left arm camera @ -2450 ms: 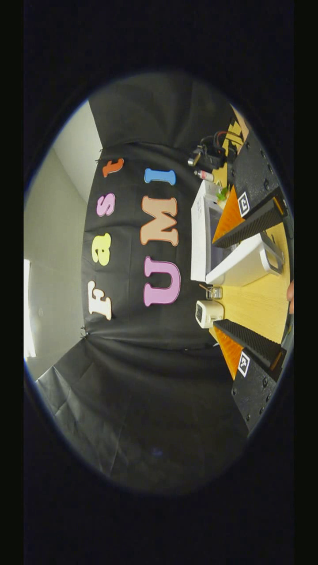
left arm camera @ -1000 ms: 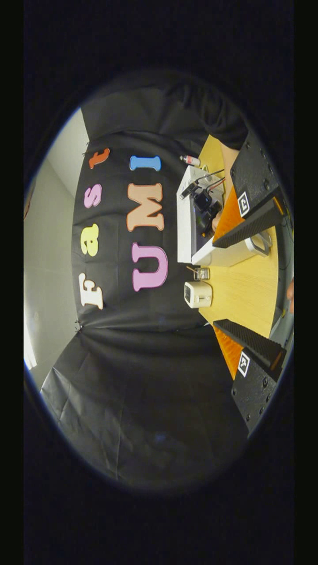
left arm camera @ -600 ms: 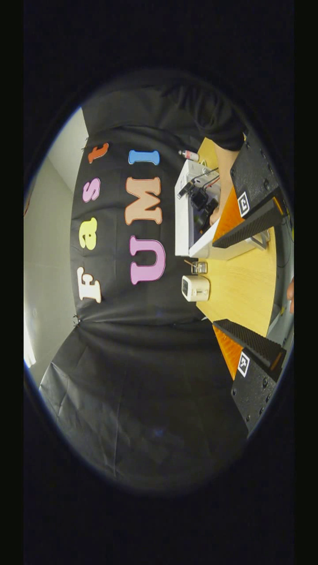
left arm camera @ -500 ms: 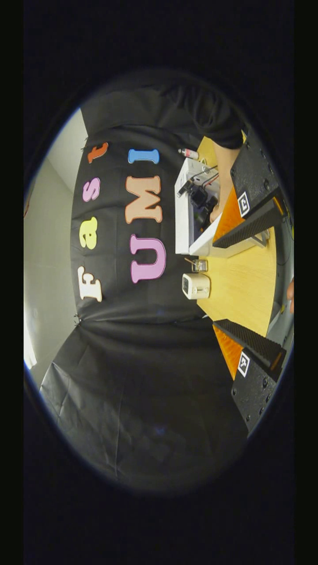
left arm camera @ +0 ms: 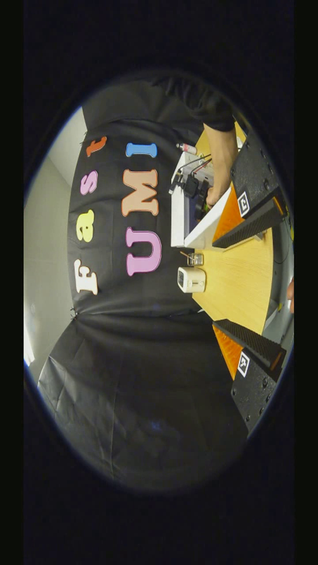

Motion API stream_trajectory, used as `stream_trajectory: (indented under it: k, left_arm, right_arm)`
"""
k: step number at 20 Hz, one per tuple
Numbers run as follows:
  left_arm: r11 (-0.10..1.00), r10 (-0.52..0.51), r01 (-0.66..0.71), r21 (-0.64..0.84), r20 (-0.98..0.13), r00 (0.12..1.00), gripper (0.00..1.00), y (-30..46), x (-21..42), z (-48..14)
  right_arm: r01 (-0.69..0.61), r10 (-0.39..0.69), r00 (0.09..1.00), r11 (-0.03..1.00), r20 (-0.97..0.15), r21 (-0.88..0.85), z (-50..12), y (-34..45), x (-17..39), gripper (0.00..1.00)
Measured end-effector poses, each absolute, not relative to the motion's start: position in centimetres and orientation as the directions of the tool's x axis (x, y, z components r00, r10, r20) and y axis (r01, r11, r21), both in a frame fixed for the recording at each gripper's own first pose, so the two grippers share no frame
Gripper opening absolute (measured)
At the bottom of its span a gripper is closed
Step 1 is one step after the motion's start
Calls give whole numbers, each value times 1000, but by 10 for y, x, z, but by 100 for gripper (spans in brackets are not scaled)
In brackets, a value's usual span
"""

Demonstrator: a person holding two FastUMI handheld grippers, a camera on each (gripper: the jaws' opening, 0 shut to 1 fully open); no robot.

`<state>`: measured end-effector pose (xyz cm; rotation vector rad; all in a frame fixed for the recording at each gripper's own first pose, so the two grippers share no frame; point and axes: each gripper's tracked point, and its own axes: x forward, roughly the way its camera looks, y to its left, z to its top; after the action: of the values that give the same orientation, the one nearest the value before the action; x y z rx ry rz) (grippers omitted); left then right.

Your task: Open the microwave oven with the left hand, put the food in, and close the microwave oven.

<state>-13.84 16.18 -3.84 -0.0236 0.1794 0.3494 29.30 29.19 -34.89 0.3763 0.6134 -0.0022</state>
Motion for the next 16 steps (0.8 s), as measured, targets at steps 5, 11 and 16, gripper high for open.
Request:
stream_trajectory:
  k: [5,11,16]
  left_arm:
    - [941,333,-338,4,-187,924,92,161,-139,-41]
    - [941,334,-339,6,-184,924,95,163,-133,-37]
    - [945,324,-328,15,-194,926,92,165,-131,-44]
  right_arm:
    - [3,124,882,964,-455,268,-320,278,292,92]
    - [-70,184,872,964,-453,258,-315,277,272,92]
    - [-146,218,886,969,-410,200,-296,262,239,92]
